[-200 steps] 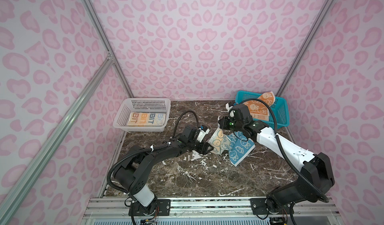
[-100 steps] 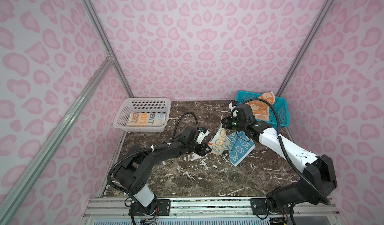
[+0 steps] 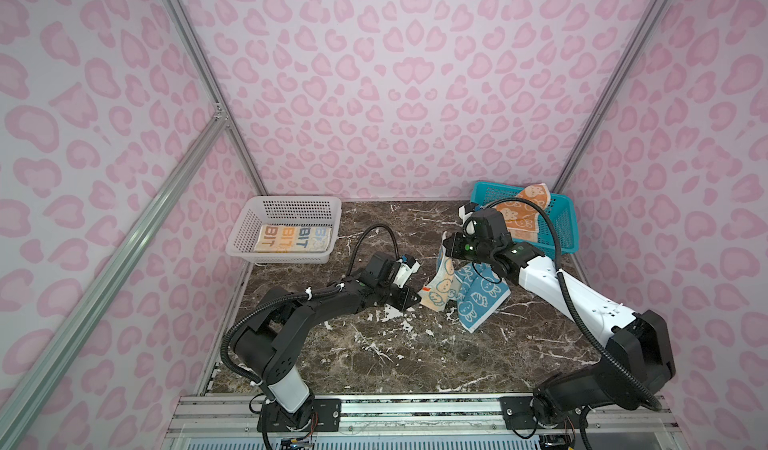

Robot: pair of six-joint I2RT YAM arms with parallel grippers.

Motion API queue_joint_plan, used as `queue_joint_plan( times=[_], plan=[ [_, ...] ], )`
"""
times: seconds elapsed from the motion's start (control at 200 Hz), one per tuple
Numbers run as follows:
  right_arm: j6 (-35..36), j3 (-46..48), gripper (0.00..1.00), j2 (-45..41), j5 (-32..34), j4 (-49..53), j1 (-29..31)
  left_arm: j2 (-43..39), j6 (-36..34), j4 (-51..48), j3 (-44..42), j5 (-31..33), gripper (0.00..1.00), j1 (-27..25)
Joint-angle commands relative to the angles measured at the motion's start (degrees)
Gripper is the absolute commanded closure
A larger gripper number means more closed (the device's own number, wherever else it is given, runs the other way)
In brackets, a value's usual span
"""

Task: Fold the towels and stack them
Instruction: 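Lift the blue towel by two corners with both grippers, spreading them apart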

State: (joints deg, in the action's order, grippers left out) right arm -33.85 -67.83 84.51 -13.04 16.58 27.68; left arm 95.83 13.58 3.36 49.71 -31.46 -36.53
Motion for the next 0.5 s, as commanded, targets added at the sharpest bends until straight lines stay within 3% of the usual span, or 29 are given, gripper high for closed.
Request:
queue_joint_plan(
  times=[0.0, 0.265, 0.495],
  plan=[
    [0.3, 0.4, 1.0, -0.1, 0.5, -0.4, -0.2, 0.1, 0.4, 1.2, 0.8, -0.4, 0.96, 0.0],
    [1.4, 0.6, 1.0, -0.8, 0.7, 0.3, -1.2, -2.9, 0.4, -1.9, 1.9, 0.0, 0.96, 0.0],
    [4.6, -4.7, 1.0, 2.5, -1.6, 2.0, -1.8, -9.4, -2.6, -11.3, 7.2, 8.7, 0.96, 3.0]
  ],
)
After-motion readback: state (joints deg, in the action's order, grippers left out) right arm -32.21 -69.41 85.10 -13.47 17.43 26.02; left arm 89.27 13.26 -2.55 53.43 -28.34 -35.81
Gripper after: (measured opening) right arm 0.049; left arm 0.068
